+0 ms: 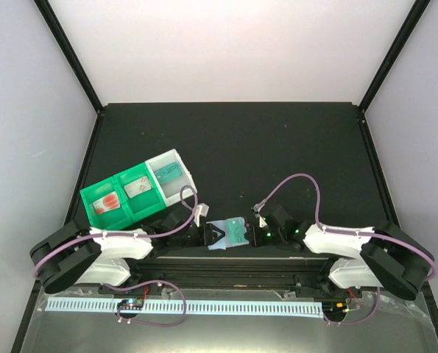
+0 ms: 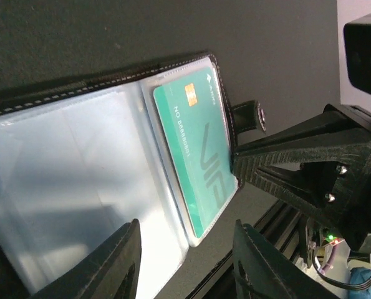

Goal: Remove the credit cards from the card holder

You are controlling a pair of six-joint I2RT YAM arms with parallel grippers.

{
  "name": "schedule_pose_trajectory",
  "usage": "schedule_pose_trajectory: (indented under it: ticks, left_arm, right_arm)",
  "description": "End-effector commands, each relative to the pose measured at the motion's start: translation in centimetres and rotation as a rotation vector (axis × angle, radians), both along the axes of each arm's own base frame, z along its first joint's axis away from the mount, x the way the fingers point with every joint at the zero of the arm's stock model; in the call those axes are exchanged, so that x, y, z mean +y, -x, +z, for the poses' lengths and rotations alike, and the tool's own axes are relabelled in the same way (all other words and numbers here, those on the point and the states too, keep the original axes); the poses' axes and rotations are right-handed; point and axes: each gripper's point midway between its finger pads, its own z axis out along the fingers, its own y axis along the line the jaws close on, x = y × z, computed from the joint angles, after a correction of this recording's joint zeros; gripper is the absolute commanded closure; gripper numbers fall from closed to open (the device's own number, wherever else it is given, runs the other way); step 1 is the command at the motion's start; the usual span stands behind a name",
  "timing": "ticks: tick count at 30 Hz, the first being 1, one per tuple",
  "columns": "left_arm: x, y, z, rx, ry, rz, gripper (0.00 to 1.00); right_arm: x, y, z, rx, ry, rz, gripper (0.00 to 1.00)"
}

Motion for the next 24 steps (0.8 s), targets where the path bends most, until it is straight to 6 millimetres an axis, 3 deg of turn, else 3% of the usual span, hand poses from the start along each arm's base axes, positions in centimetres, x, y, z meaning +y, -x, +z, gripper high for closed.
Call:
schedule_pose_trajectory:
  ticks: [1, 12, 24]
  left_arm:
    - [-1.3, -0.4, 0.5, -0.012, 0.033, 0.006, 0.58]
    - [-3.5, 0.1, -0.1, 0.043, 0.071, 0.029, 0.67]
    - [-1.9, -0.5, 0.6, -0.008, 0.064, 0.109, 0.98]
  right_arm:
    - [-0.4, 1.0, -1.5, 0.043, 0.016, 0.004, 0.97]
    - [-0.1, 2.2, -2.7, 0.073, 0.021, 0.008, 0.99]
    - [-0.3, 2.1, -2.9, 0.066, 0.034, 0.001, 0.99]
